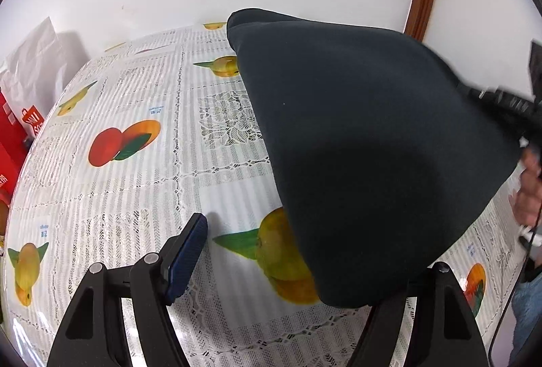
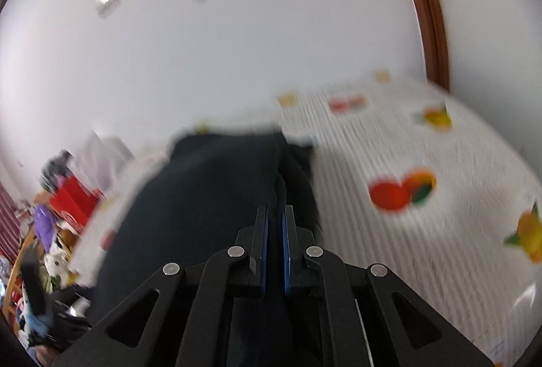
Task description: Fold small clothes
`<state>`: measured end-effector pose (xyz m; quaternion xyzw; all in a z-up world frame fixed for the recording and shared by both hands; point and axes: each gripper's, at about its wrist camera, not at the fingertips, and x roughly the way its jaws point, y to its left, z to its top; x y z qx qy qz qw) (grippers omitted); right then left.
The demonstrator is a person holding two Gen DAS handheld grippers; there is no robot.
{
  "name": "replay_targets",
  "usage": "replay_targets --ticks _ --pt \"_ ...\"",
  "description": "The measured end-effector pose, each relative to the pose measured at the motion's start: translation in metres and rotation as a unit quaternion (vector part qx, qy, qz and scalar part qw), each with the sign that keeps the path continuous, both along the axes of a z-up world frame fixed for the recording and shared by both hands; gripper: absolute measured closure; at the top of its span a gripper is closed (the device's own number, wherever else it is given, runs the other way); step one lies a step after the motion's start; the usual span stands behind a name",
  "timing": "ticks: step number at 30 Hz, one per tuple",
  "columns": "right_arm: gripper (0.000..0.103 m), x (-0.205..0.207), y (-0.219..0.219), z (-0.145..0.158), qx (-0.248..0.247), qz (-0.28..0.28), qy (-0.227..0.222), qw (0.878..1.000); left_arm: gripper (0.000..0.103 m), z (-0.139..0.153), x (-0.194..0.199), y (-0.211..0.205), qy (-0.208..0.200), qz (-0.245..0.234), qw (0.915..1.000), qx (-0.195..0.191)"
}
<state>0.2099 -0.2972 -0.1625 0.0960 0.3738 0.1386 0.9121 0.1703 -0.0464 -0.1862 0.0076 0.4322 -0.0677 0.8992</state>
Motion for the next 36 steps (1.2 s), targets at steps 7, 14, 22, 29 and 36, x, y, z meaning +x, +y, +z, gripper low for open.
replay_targets --ticks 7,14,22,29,36 --pt "0.086 -0.011 0.002 -0.006 -0.06 -0.022 0.014 0.998 0.029 0.004 0.003 -0.004 0.008 -0.012 0.9999 0.006" --pt "0.077 -0.057 0.014 0.014 -0.071 0.007 -0.044 0.996 0.031 0.013 -0.024 -0.008 0.005 -0.034 0.9994 -0.007" --pt "0.077 -0.081 -0.005 -0.011 -0.132 -0.025 -0.015 0.991 0.031 0.053 -0.043 -0.009 -0.035 -0.04 0.9984 -0.018" --pt "0.076 -0.085 -0.007 0.011 -0.146 -0.015 -0.015 0.989 0.031 0.058 -0.006 -0.015 -0.039 -0.028 0.9989 0.003" --pt "0.076 -0.065 0.003 0.027 -0.124 -0.001 -0.021 0.992 0.03 0.022 0.002 -0.018 0.004 -0.04 0.9991 -0.009"
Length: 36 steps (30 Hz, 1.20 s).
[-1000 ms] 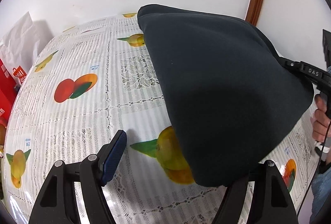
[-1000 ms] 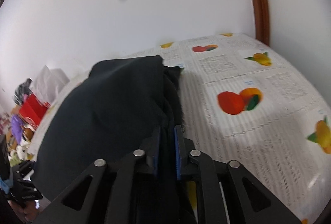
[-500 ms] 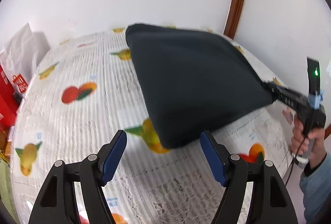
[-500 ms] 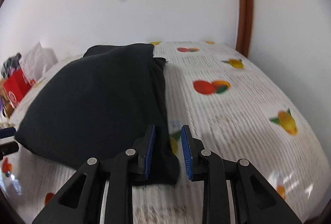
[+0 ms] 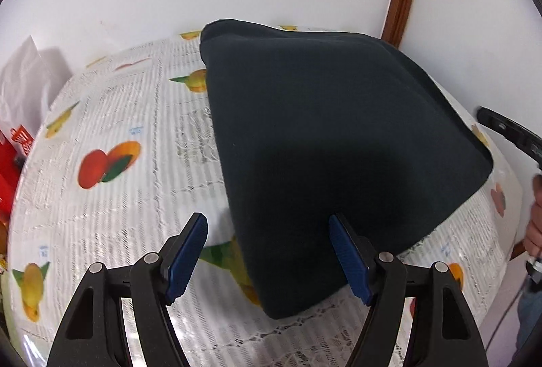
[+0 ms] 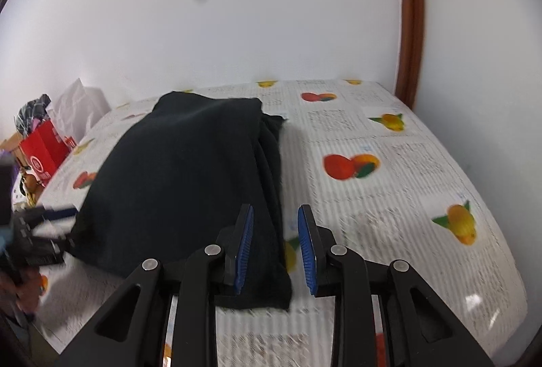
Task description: Fold small clothes
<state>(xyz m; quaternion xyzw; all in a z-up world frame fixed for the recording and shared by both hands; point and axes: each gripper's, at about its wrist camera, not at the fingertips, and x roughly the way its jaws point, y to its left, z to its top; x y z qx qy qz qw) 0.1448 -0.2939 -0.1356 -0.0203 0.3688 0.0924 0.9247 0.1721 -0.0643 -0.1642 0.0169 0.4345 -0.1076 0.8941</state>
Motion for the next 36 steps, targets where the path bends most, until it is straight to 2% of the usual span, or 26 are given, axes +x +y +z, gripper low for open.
replay_targets --ticks 4,7,8,9,10,13,16,20,22,23,24,27,31,36 --pt "0.076 0.026 0.011 -0.011 0.024 0.005 0.014 1.0 0.031 0.011 -0.004 0.006 0.006 -0.008 0.9998 -0.018" --pt "0.077 0.046 0.017 -0.022 0.037 0.001 0.031 0.999 0.031 0.015 -0.008 0.009 0.002 -0.012 0.9999 -0.012" --pt "0.084 0.053 0.018 -0.027 0.033 -0.003 0.041 0.999 0.031 0.015 -0.009 0.01 0.0 -0.01 0.9999 -0.01" --pt "0.1 0.059 0.018 -0.033 0.03 -0.008 0.056 0.998 0.031 0.016 -0.009 0.011 0.0 -0.008 0.9999 -0.008" --pt "0.1 0.061 0.016 -0.035 0.039 -0.007 0.061 0.997 0.031 0.016 -0.008 0.013 0.002 -0.006 0.9999 -0.01" --pt "0.1 0.053 0.005 -0.03 0.065 -0.011 0.035 0.997 0.031 0.018 -0.003 0.02 0.005 0.001 0.9998 -0.02" --pt "0.1 0.056 0.012 -0.031 0.035 -0.008 0.051 0.998 0.031 0.021 0.006 0.025 0.004 0.005 0.9997 -0.023" --pt "0.096 0.062 0.018 -0.004 0.027 -0.011 0.034 0.999 0.031 0.029 0.018 0.028 -0.003 0.01 0.9998 -0.016" --pt "0.081 0.075 0.025 0.008 0.028 -0.002 0.035 0.999 0.031 0.033 0.028 0.029 -0.003 0.013 0.9999 -0.01" --pt "0.069 0.085 0.031 0.013 0.025 0.002 0.038 0.999 0.031 0.035 0.033 0.028 -0.004 0.015 0.9999 -0.006" --pt "0.063 0.093 0.036 0.015 0.022 0.006 0.038 0.999 0.031 0.038 0.039 0.028 -0.005 0.016 0.9999 -0.001" --pt "0.063 0.12 0.049 0.017 0.005 0.008 0.045 0.999 0.031 0.044 0.051 0.027 -0.009 0.014 0.9999 0.001" --pt "0.063 0.157 0.056 0.006 0.004 -0.002 0.077 0.997 0.031 0.046 0.068 0.027 -0.01 0.014 0.9999 -0.001" --pt "0.063 0.195 0.048 -0.017 0.05 -0.019 0.123 0.991 0.031 0.035 0.088 0.026 0.003 0.011 0.9999 0.0"
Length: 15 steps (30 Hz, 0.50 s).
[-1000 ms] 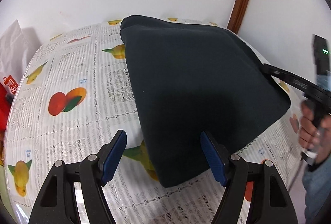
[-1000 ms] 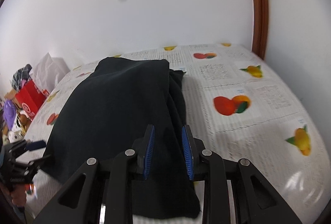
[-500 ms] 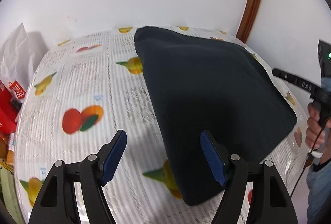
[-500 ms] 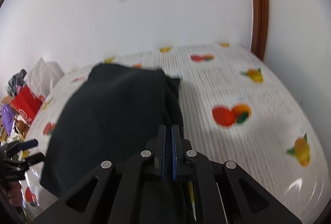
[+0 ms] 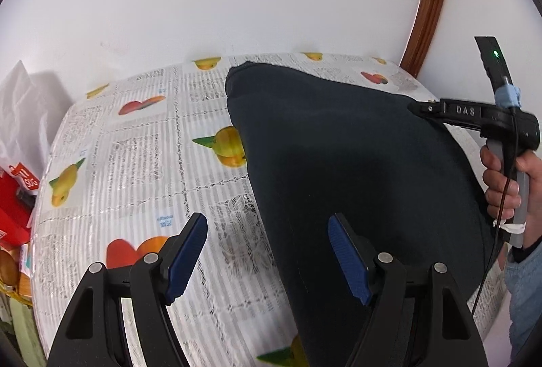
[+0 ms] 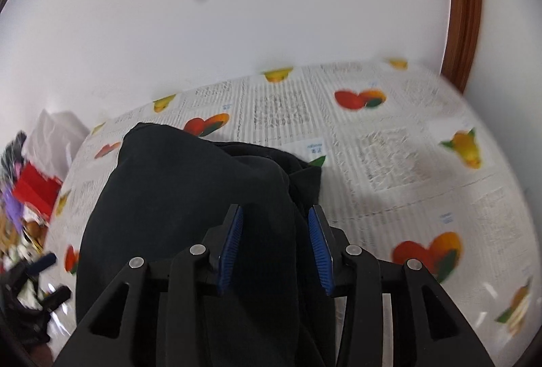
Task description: Fold small clothes
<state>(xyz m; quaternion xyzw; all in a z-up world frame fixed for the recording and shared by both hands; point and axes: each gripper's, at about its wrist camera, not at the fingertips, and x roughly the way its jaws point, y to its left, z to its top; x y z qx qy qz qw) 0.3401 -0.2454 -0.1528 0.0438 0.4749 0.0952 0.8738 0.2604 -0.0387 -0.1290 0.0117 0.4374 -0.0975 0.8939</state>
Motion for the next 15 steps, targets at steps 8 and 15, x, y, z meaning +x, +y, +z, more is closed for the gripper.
replay_targets --ticks 8,15 --pt "0.099 0.005 0.002 0.008 0.02 0.058 -0.079 0.995 0.026 -0.01 0.015 0.001 0.012 -0.009 0.9997 -0.017" --pt "0.097 0.021 0.01 -0.012 -0.052 0.052 -0.047 0.996 0.026 -0.013 0.017 0.0 0.014 -0.012 0.9996 -0.02"
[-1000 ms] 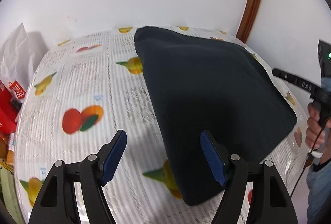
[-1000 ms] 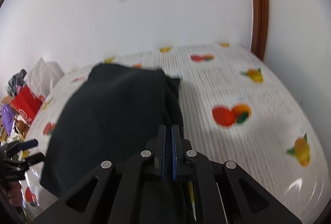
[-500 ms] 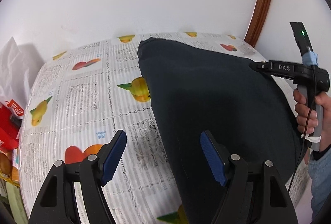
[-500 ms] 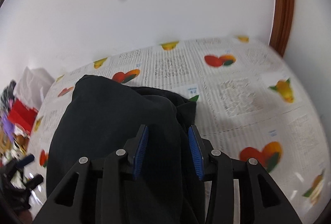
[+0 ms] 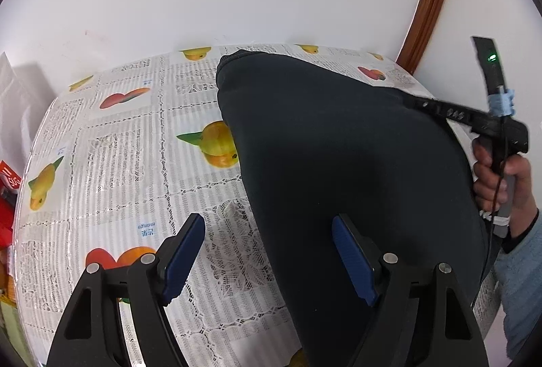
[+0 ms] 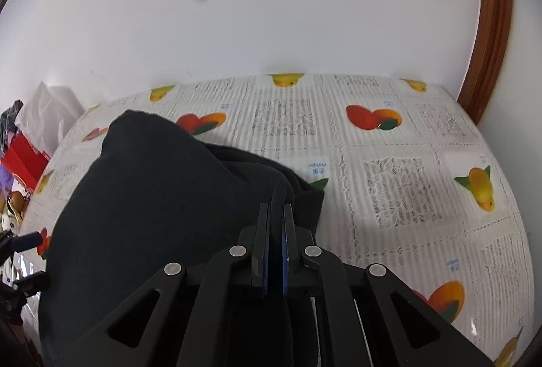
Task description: Fold small clothes
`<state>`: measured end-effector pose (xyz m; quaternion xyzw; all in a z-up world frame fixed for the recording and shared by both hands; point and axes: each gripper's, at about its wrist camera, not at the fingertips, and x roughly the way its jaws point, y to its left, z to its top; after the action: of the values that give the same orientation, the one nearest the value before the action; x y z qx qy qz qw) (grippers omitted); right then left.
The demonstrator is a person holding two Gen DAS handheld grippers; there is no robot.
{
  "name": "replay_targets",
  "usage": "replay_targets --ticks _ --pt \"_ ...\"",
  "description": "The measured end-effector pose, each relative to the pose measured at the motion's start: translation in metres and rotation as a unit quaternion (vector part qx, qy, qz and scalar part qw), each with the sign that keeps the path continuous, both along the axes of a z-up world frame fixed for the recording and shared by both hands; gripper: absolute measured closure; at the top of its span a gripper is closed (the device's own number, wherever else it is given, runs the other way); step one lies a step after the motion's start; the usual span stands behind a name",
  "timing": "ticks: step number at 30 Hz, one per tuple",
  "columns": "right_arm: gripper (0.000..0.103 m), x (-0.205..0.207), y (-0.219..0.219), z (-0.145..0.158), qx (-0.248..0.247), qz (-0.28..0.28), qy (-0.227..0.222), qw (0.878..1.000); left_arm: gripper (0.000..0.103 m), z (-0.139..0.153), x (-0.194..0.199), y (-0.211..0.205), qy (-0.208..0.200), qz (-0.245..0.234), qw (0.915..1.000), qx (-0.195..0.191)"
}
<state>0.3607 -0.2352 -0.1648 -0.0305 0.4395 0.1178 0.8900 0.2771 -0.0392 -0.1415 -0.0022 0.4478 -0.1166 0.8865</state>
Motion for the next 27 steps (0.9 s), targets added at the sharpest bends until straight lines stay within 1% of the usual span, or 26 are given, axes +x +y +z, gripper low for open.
replay_targets --ticks 1,2,3,5,8,9,11,14,17,19,20,21,23,27 --pt "0.095 -0.002 -0.003 0.006 0.001 -0.008 -0.006 1.0 0.026 0.0 0.0 0.001 0.0 0.0 1.0 0.0" --pt "0.09 -0.005 -0.007 0.012 0.003 -0.016 -0.009 1.0 0.026 0.0 0.0 0.001 0.001 0.0 1.0 -0.002" --pt "0.089 -0.01 -0.011 0.017 0.011 -0.023 -0.011 1.0 0.026 0.0 -0.001 0.002 0.002 0.0 1.0 -0.003" --pt "0.088 -0.021 -0.02 0.026 0.029 -0.024 -0.009 0.999 0.026 0.0 -0.002 0.003 0.003 0.001 1.0 -0.004" --pt "0.083 -0.041 -0.032 0.034 0.03 -0.02 -0.008 0.999 0.028 0.002 -0.006 0.005 0.001 0.001 1.0 -0.006" --pt "0.08 -0.049 -0.036 0.036 0.028 -0.016 -0.009 0.999 0.028 0.002 -0.008 0.005 0.0 0.001 1.0 -0.007" --pt "0.076 -0.065 -0.041 0.037 0.026 -0.009 -0.005 1.0 0.028 0.003 -0.012 0.006 0.002 0.0 0.9999 -0.01" --pt "0.073 -0.082 -0.041 0.032 0.035 0.015 0.008 0.999 0.028 0.004 -0.018 0.008 0.011 -0.004 0.9996 -0.027" --pt "0.071 -0.087 -0.038 0.022 0.054 0.027 0.02 0.998 0.028 0.003 -0.025 0.004 0.007 -0.001 0.9999 -0.016" --pt "0.073 -0.082 -0.037 0.01 0.065 0.018 0.038 0.997 0.028 0.004 -0.027 0.004 0.005 0.003 0.9999 -0.012" --pt "0.088 -0.079 -0.038 0.004 0.077 0.019 0.047 0.996 0.028 0.004 -0.028 0.003 0.004 0.005 0.9999 -0.009" --pt "0.094 -0.078 -0.039 0.002 0.086 0.023 0.048 0.995 0.028 0.005 -0.029 0.003 0.003 0.008 1.0 -0.005" --pt "0.096 -0.083 -0.04 0.003 0.082 0.016 0.029 0.996 0.028 0.006 -0.032 0.002 -0.005 0.014 0.9998 0.01" --pt "0.097 -0.09 -0.03 0.002 0.037 0.009 0.018 0.999 0.028 0.007 -0.036 -0.002 -0.015 0.02 0.9992 0.031"
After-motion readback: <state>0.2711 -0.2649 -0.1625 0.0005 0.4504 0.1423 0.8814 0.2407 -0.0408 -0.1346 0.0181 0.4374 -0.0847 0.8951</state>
